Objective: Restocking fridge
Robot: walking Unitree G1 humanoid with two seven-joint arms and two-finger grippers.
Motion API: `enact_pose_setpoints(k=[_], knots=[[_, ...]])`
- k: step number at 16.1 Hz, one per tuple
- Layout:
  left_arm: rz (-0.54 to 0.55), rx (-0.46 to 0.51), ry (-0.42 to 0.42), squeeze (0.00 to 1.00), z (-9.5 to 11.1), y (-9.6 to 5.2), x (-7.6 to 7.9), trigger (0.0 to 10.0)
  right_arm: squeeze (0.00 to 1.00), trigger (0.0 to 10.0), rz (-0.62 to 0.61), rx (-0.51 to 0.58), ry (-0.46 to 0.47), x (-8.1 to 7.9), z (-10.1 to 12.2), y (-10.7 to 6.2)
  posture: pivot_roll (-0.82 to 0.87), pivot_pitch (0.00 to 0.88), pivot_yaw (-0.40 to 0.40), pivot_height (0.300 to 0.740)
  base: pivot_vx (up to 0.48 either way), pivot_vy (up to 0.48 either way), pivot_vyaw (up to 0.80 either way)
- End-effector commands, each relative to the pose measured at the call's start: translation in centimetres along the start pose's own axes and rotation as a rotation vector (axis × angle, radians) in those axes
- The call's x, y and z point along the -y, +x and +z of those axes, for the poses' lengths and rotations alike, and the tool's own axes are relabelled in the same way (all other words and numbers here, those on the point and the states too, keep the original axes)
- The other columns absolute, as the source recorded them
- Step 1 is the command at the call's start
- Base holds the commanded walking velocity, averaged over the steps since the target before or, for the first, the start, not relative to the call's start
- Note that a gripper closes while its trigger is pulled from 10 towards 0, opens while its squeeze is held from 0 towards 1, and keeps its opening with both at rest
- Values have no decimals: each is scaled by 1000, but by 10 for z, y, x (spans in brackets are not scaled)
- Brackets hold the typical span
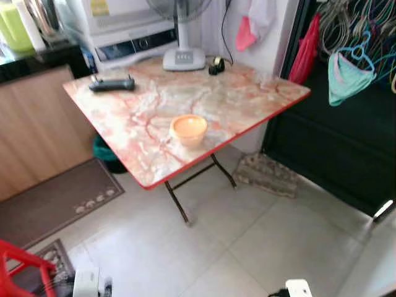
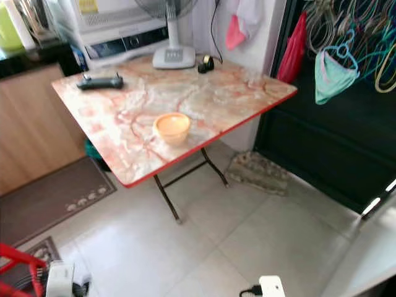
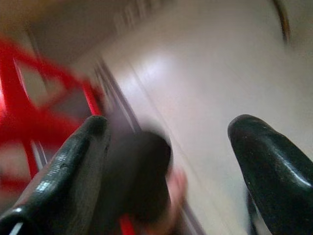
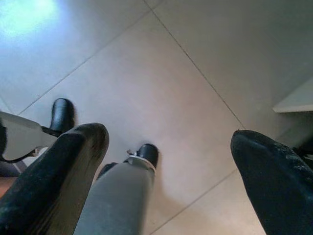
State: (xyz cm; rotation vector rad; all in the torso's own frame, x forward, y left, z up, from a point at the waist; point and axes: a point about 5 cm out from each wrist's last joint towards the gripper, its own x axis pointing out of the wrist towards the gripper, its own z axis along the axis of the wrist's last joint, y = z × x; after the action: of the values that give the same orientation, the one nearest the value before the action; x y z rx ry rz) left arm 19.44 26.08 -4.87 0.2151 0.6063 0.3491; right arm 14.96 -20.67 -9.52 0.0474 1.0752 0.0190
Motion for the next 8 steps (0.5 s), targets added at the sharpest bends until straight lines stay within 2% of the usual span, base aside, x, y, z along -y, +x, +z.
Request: enact_pose_setpoints(k=[1,2,3,4,5,6,7,8], knots=[[63,190,17,0,32,5,-10,10000,0,10000,-9,-13,13,2,-4,-1,42,0,7,740,0,0,0],[75,235,1,0,40,5,-12,10000,0,10000,-9,-14,11,2,-4,-1,42,0,7,740,0,0,0],[57,539,-16,0,89,-8,-8,10000,0,10000,-8,-16,0,2,-5,-1,53,0,6,740,0,0,0],[43,627,-8,0,104,-15,-4,10000,0,10000,-11,-15,-7,3,-5,-1,57,0,5,740,0,0,0],[-3,736,-36,0,129,-26,9,10000,0,10000,-21,-13,-4,3,-6,-1,64,0,5,740,0,0,0],[-37,780,-103,0,146,-35,18,10000,0,10000,-20,-13,-7,3,-6,-1,65,0,4,740,0,0,0],[-80,802,-208,0,161,-46,27,10000,0,10000,-19,-14,-7,3,-6,-1,71,0,4,740,0,0,0],[-148,843,-229,0,172,-56,37,10000,0,10000,-18,-17,-11,3,-7,-1,71,0,4,740,0,0,0]])
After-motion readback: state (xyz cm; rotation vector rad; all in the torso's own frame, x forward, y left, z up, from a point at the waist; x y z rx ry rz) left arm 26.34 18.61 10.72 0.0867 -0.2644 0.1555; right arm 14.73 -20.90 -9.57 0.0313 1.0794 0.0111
